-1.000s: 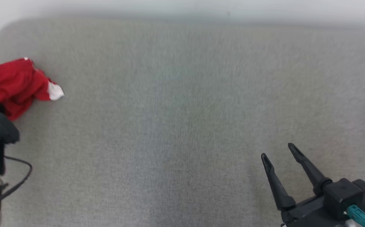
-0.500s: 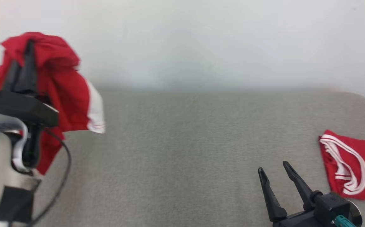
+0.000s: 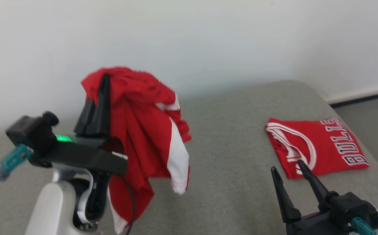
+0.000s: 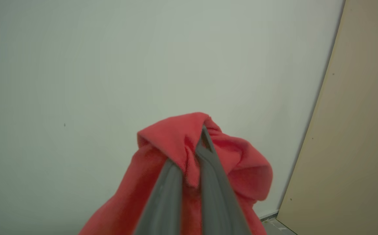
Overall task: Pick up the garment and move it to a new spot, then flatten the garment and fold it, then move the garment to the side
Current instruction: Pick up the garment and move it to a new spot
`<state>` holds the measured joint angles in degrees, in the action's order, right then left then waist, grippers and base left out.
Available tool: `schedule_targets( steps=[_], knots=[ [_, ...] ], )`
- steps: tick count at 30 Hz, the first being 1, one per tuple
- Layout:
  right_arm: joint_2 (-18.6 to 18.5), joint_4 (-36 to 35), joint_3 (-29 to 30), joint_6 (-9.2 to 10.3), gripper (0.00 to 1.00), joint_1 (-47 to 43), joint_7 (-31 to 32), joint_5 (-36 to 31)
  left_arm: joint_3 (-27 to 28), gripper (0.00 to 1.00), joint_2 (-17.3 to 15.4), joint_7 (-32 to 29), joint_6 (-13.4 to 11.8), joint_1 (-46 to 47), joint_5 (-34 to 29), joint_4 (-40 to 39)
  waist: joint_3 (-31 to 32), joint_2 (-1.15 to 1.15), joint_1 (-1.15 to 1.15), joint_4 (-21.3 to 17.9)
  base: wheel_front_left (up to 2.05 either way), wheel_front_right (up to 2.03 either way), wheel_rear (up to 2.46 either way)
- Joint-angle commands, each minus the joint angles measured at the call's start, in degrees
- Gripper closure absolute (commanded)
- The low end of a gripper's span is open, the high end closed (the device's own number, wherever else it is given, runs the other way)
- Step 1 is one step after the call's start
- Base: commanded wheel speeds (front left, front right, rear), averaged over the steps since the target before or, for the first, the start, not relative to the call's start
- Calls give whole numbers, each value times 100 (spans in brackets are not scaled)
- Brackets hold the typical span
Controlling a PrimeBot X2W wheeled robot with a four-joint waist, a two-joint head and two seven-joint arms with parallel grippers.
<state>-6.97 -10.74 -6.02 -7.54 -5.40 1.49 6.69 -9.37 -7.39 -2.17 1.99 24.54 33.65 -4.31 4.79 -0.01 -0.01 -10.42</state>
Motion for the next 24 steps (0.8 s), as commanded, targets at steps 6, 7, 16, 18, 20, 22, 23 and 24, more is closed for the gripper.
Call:
schedule_targets(
  steps=[6,7,16,18,20,22,23,24],
  knots=[
    [5,77,-168,11,0,201,-77,60,-118,100,108,412,6,-447,-125,597,-555,1,1,-1151,0,0,0],
    [15,100,-183,12,0,224,-102,69,-174,100,124,486,56,-483,-132,748,-599,1,1,-1199,0,0,0],
    [58,374,-256,12,0,231,-204,81,-646,0,279,930,329,-580,-74,2583,-781,1,1,-1147,0,0,0],
    [67,424,-224,12,0,201,-216,89,-696,0,306,980,369,-603,18,2876,-758,1,1,-1052,0,0,0],
    [69,495,-201,12,0,181,-185,120,-804,0,331,934,459,-661,155,3117,-718,1,1,-932,0,0,0],
    [47,554,-139,12,0,152,-176,100,-822,0,303,1047,514,-701,339,3219,-653,1,1,-782,0,0,0],
    [51,577,-78,12,0,123,-181,97,-845,0,256,1127,504,-739,354,3254,-614,1,1,-690,0,0,0],
    [56,603,-54,12,0,101,-180,89,-850,0,221,1215,523,-797,405,3256,-574,1,1,-613,0,0,0]
  ],
)
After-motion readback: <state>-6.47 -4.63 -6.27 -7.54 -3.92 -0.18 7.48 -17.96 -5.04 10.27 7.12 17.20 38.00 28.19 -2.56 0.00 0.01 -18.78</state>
